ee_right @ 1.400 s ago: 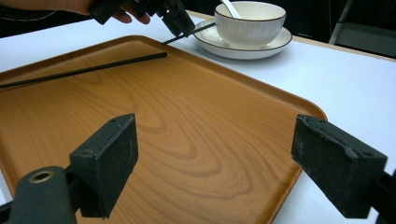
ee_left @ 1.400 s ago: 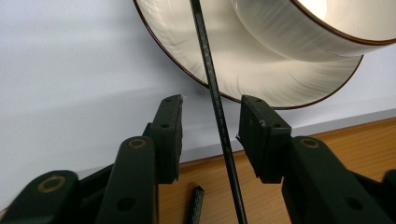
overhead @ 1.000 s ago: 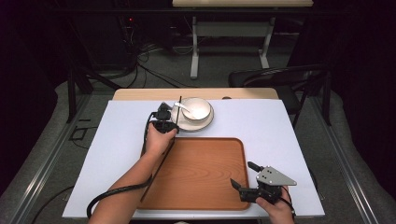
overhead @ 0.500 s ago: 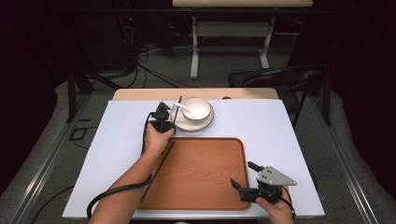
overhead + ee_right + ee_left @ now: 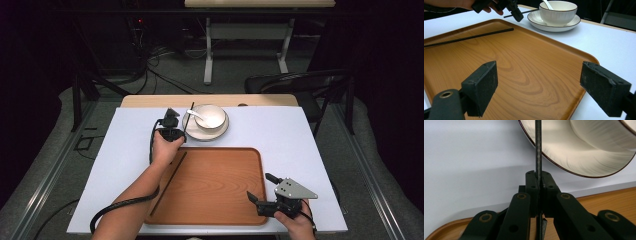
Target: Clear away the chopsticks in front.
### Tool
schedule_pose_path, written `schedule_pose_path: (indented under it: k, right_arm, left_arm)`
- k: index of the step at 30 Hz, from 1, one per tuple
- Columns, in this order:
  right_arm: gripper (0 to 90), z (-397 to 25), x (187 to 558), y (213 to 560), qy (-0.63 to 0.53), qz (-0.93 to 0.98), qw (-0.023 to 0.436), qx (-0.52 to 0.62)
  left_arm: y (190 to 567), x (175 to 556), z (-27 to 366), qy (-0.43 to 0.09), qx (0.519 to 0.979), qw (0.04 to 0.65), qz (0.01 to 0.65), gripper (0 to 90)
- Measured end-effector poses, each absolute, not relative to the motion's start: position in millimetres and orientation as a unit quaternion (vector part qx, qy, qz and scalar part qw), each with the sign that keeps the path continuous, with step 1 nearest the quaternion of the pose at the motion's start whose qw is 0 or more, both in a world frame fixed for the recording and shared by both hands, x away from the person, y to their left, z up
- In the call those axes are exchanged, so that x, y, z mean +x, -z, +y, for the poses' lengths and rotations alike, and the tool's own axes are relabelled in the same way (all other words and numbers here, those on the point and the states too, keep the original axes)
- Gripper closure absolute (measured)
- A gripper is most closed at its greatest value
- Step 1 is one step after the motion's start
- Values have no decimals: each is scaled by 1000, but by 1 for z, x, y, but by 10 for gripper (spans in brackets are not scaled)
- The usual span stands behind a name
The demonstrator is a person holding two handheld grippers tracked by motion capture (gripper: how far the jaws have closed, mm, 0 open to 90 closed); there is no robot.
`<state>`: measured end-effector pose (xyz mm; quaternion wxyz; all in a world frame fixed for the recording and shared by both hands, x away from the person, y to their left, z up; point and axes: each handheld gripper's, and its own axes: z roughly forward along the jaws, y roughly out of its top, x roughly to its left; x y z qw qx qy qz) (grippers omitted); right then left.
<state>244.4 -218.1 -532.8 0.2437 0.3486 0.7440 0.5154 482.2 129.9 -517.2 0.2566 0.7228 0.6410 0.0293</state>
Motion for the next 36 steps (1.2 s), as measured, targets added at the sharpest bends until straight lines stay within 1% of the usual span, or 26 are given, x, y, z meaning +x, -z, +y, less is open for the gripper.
schedule_pose_path:
  k: [18,26,36]
  right_arm:
    - [143,-218,244,533,-513,745,244,350]
    - [143,-219,244,533,-514,743,245,351]
    - [143,-218,244,533,-512,745,245,351]
  left_arm:
    - [492,460,159,-39,723,282,629,862]
    - [480,442,173,-46,727,293,619,862]
    - [469,410,197,-50,730,307,608,861]
